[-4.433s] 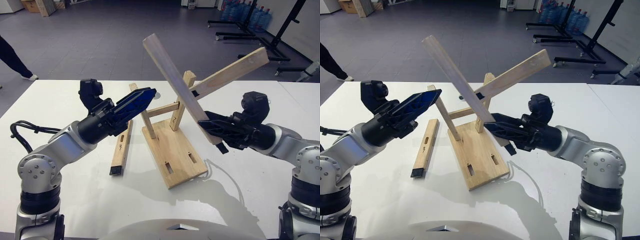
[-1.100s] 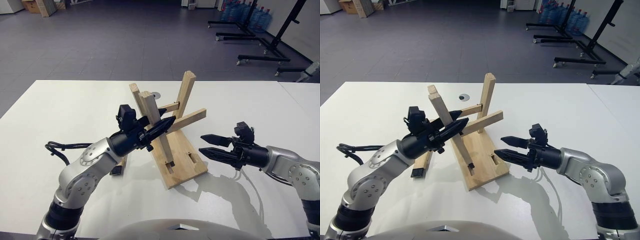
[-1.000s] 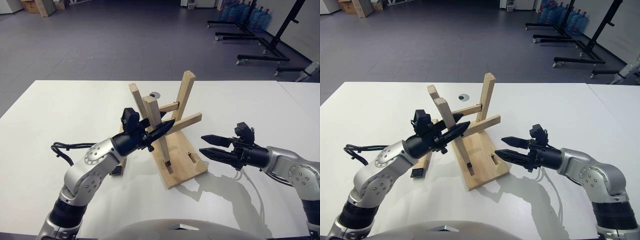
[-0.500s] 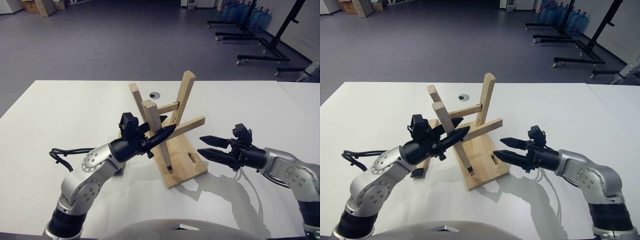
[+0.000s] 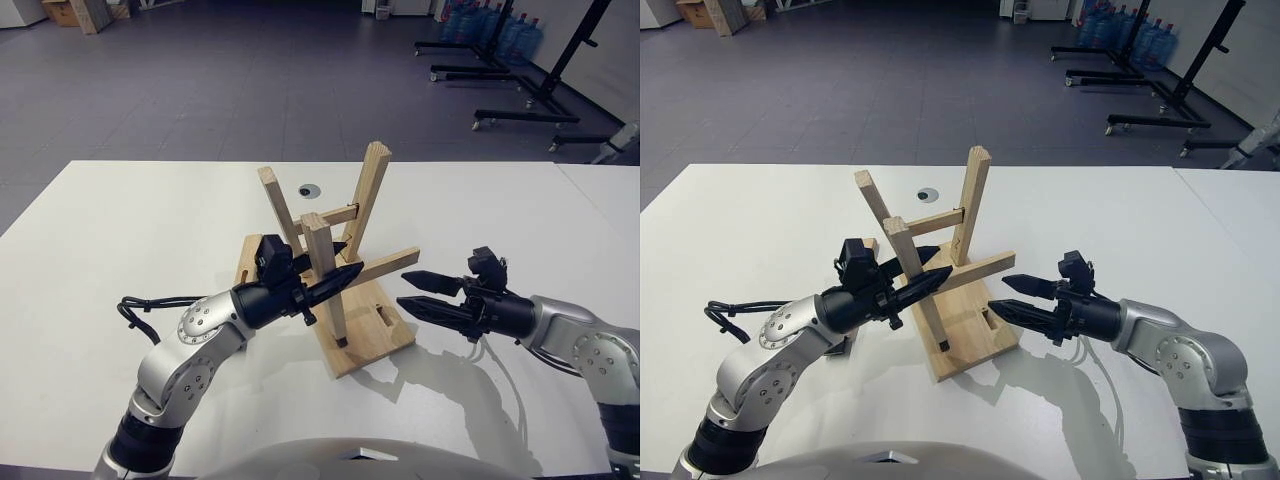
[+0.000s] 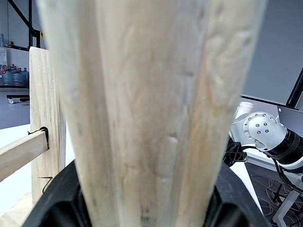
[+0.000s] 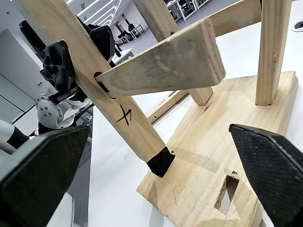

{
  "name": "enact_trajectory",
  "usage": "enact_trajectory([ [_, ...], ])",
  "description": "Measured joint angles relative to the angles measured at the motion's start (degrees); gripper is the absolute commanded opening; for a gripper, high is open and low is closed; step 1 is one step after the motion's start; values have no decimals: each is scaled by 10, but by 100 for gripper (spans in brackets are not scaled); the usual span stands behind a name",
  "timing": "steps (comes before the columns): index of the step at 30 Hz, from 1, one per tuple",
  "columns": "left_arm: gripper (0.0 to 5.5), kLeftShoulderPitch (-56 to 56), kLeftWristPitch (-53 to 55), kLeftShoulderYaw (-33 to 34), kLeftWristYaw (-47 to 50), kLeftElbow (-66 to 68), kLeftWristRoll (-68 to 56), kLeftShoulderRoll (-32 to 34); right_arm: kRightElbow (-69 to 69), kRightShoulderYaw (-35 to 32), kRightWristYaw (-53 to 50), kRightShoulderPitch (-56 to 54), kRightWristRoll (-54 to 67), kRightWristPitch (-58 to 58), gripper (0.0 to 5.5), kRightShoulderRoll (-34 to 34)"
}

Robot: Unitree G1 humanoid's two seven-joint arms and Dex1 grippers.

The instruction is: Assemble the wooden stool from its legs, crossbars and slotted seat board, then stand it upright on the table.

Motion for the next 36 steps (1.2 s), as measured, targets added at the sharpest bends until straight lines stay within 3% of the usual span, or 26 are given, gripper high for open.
enact_trajectory([
  [36,204,4,-16,-3,-57,10,44,18,2,5,-5,-1,-4,0,540,18],
])
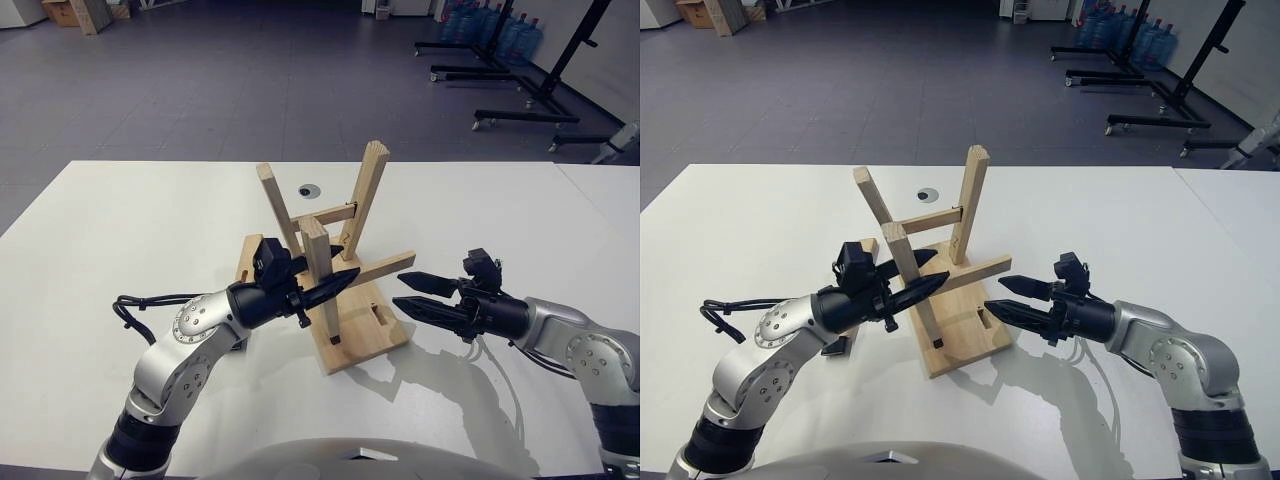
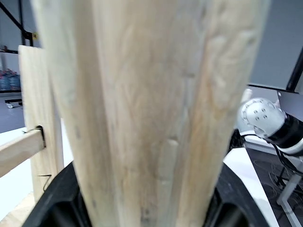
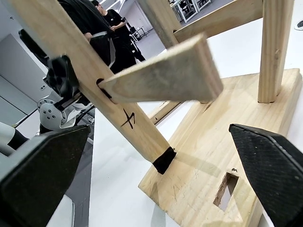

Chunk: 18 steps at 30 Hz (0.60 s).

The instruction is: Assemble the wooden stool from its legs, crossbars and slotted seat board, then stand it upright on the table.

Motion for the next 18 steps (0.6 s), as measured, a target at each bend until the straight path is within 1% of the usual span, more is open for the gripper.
enact_trajectory([
  [5,204,-11,8,13,-29,10,-14,20,0,1,-1,0,0,0,540,4],
  [12,204,-14,-33,-16,-47,6,49,34,0,1,3,1,-2,-1,540,4],
  [14,204,-17,-39,-17,-46,9,63,37,3,1,16,4,-19,-7,540,-6],
  [18,204,-18,-57,-16,-48,20,82,43,32,-1,77,28,-75,-46,540,-59],
])
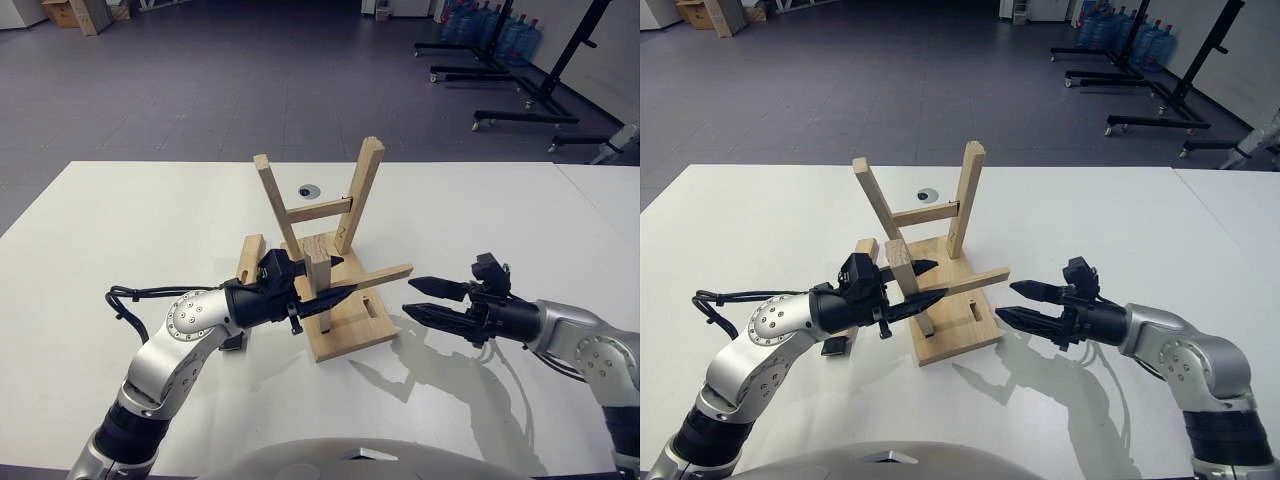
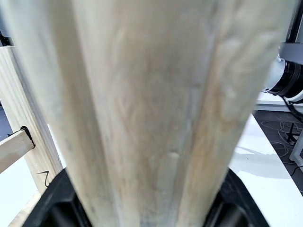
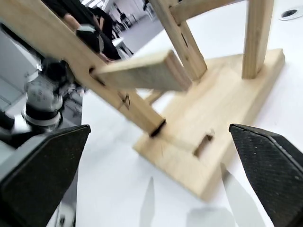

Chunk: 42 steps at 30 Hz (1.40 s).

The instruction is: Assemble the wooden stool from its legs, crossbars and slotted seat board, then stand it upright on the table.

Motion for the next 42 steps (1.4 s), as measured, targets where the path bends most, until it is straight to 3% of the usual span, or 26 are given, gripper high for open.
enact_trajectory([
  [6,204,32,-44,5,-14,25,6,2,79,-13,31,0,-49,-35,540,-29],
  [17,204,45,-136,-54,-23,35,65,16,76,-11,22,1,-59,-36,540,-2],
  [42,204,3,-205,-101,-22,65,56,77,68,-9,4,2,-59,-34,540,40],
])
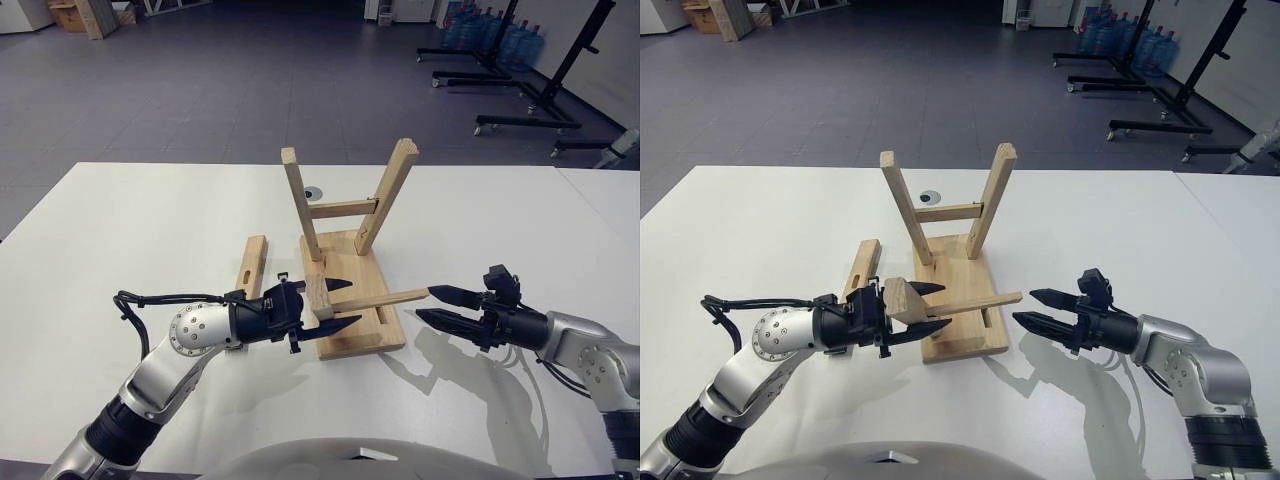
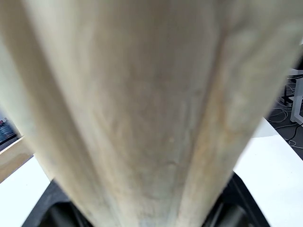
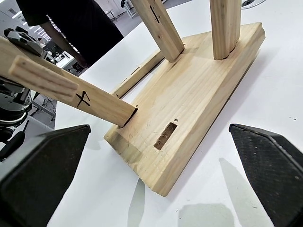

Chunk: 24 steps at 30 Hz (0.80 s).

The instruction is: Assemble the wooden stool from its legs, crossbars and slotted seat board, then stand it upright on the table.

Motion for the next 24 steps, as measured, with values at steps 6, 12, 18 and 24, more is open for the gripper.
enact_trajectory([
  [6,204,-21,72,16,-1,4,-58,1,-3,3,0,0,0,0,540,1],
  [12,204,-62,161,25,-8,-2,-92,14,-5,6,-5,0,0,0,540,3],
  [18,204,-68,169,16,-6,-9,-85,22,-8,11,-10,0,0,1,540,7],
  [24,301,1,243,-28,4,59,-22,51,-13,12,-13,3,0,5,540,11],
])
